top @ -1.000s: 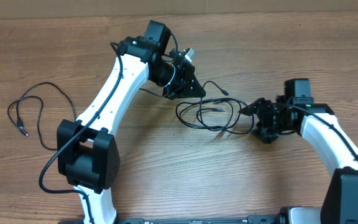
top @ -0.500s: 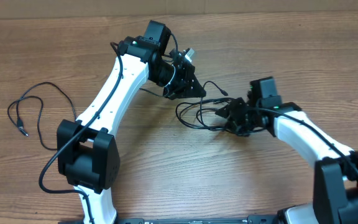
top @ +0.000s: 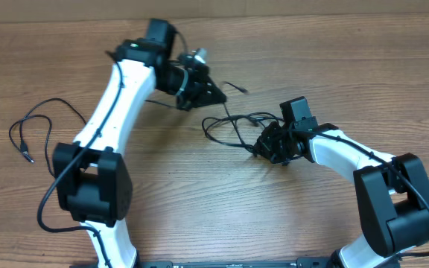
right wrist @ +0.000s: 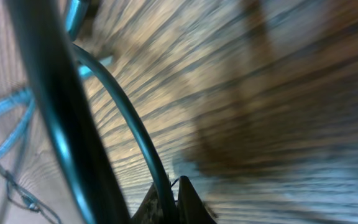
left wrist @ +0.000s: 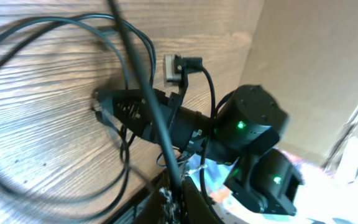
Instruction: Untangle cables
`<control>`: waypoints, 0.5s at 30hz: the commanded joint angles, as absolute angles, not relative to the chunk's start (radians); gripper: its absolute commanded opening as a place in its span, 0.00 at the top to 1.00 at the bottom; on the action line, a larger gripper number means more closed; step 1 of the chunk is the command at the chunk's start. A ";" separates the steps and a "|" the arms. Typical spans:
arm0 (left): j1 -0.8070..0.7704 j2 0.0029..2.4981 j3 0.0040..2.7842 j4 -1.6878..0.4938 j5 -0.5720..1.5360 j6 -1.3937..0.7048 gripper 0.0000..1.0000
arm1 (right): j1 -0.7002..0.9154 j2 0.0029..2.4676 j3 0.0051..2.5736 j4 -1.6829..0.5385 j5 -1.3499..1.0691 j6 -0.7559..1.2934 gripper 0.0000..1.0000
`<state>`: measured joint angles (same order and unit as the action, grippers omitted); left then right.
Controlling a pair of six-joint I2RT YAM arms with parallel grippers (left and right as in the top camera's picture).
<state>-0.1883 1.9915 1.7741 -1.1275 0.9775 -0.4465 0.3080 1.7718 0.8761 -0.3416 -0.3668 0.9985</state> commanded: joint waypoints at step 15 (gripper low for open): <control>0.157 1.958 1.798 -1.298 1.180 -0.278 0.96 | 0.084 1.764 0.882 -0.501 -0.402 0.879 0.96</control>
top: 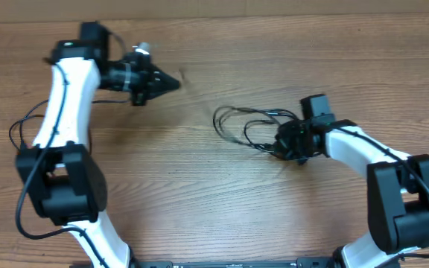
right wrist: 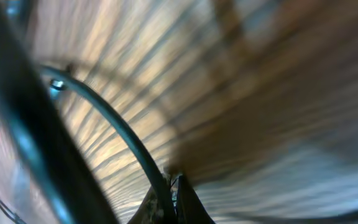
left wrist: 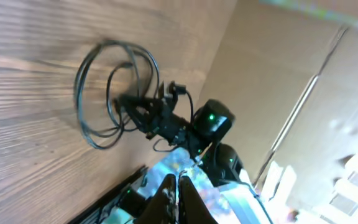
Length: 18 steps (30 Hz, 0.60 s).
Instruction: Untangle cables
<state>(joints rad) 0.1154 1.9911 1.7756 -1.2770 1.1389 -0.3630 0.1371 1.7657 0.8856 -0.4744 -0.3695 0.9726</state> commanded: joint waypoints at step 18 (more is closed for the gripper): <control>0.068 1.958 1.798 -1.380 0.794 -0.210 0.87 | -0.079 1.648 0.886 -0.530 -0.749 0.601 0.96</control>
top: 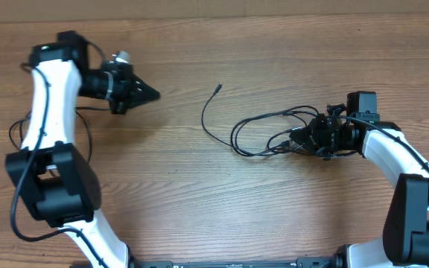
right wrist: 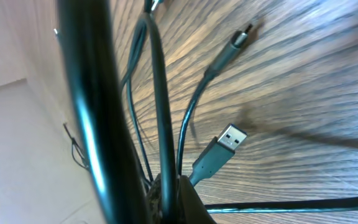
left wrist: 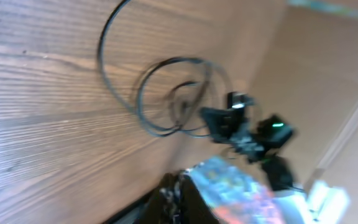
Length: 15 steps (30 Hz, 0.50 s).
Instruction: Untangle cables
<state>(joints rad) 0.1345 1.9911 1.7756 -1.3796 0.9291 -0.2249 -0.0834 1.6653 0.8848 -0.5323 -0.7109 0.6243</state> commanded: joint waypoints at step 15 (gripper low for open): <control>-0.317 1.958 1.797 -1.314 0.344 -0.157 0.45 | -0.079 1.648 0.885 -0.596 -0.538 0.601 0.96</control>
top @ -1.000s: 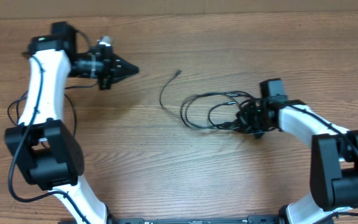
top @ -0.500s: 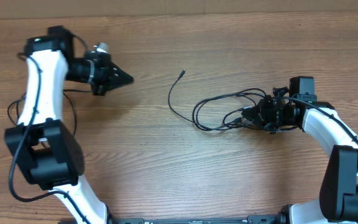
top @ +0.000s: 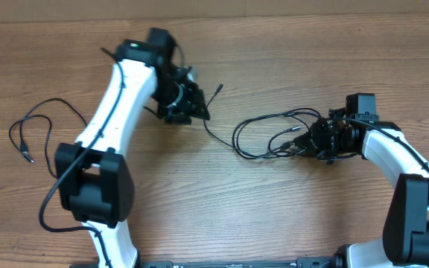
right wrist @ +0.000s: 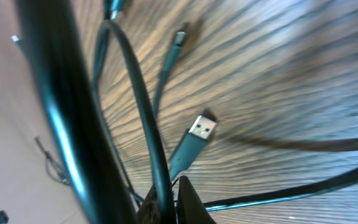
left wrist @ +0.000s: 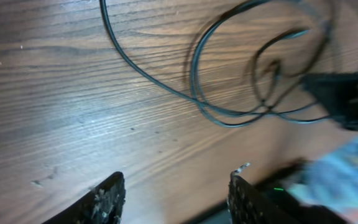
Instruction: Untangle cables
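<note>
A loose tangle of thin black cables (top: 263, 138) lies right of the table's middle. One strand runs left and up to a free plug end (top: 218, 88). My right gripper (top: 311, 139) is at the tangle's right side, shut on a strand (right wrist: 143, 106) that runs between its fingers (right wrist: 169, 199); a USB plug (right wrist: 202, 129) lies just beyond them. My left gripper (top: 198, 112) hovers open just left of the free strand, nothing between its fingertips (left wrist: 176, 193). The loops (left wrist: 192, 81) lie ahead of it in the left wrist view.
A separate thin black cable (top: 49, 102) lies in an open curl at the far left of the wooden table (top: 222, 193). The table's back edge (top: 274, 16) runs along the top of the overhead view.
My left gripper was shut at the table's back left; now it stands open further right, beside the free strand of the tangle. The right gripper and the tangle have barely moved.
First my left gripper was shut with a cable at its fingers beside the bunched tangle, the right gripper shut on the tangle's other side. Then the left was away at the back left. Then the right had moved right, spreading the tangle. Now the left is open beside it.
</note>
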`<control>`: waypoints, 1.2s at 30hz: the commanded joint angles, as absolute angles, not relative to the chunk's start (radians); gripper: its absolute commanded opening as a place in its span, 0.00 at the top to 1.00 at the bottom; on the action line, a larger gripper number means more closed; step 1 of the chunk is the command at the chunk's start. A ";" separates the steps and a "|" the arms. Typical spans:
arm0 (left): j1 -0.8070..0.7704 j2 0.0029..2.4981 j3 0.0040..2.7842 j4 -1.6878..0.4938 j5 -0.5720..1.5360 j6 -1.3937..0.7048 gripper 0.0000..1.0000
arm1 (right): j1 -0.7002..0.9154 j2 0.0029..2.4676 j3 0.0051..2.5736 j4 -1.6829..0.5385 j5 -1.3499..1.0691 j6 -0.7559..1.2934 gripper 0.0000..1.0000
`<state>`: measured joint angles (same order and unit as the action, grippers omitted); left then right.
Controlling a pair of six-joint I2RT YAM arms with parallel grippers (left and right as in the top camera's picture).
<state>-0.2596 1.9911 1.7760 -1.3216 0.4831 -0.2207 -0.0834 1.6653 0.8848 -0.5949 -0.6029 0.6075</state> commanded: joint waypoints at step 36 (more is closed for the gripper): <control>-0.708 1.958 1.521 -0.865 0.360 0.371 0.47 | -0.079 1.648 0.885 -0.622 -0.487 0.657 0.96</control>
<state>-0.7010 1.9858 1.5501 -0.8932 0.3225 0.3485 -0.0834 1.6653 0.8848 -0.6277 -0.4931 0.6540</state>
